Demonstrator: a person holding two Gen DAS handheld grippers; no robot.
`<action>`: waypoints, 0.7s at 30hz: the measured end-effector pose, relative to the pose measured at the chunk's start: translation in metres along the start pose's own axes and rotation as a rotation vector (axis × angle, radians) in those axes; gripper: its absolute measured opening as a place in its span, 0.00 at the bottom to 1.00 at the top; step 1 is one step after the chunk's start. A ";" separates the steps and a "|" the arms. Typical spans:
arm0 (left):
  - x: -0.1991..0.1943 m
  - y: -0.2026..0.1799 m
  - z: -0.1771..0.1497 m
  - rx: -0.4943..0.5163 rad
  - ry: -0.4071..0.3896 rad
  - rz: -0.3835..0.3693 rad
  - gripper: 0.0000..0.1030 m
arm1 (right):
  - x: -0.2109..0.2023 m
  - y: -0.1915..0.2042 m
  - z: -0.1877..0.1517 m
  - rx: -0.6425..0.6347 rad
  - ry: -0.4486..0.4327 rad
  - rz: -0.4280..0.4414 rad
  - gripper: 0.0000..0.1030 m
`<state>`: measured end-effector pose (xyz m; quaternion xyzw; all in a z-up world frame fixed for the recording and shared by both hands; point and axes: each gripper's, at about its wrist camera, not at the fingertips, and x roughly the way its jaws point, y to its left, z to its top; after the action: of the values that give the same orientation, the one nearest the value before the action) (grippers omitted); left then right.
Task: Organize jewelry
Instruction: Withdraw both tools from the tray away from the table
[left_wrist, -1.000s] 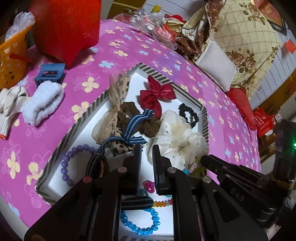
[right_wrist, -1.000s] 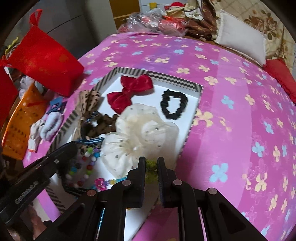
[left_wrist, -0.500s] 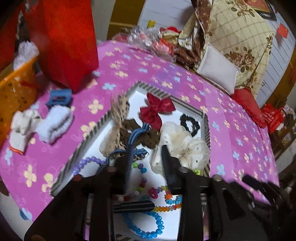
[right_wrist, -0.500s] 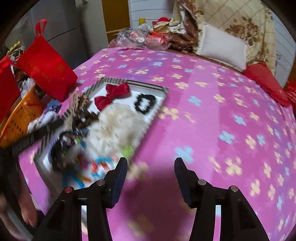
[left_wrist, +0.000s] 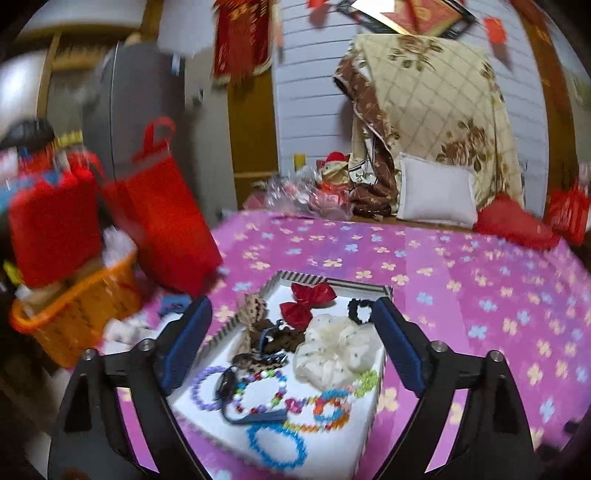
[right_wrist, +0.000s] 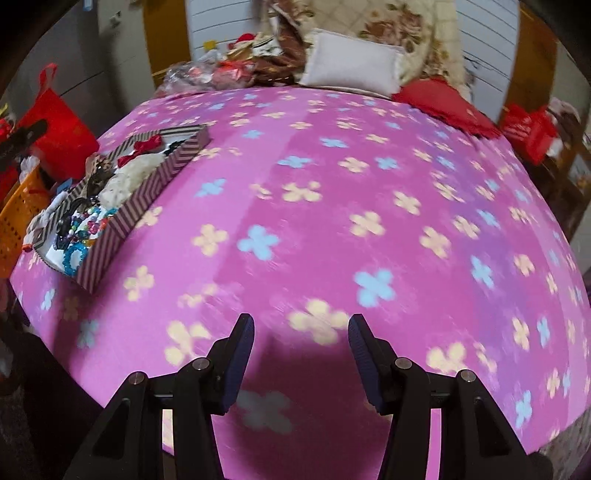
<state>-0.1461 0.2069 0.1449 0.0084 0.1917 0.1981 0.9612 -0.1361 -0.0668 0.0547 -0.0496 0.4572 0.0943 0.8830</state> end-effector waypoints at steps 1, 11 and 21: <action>-0.010 -0.006 -0.003 0.014 0.003 0.007 0.88 | -0.002 -0.006 -0.004 0.011 -0.006 0.001 0.49; -0.067 -0.046 -0.018 0.024 0.138 -0.106 0.88 | -0.019 -0.028 -0.024 0.045 -0.056 0.029 0.49; -0.107 -0.046 -0.008 -0.034 0.045 -0.106 1.00 | -0.030 -0.048 -0.045 0.086 -0.060 0.008 0.50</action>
<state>-0.2218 0.1229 0.1726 -0.0224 0.2101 0.1501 0.9658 -0.1786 -0.1247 0.0537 -0.0071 0.4342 0.0796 0.8973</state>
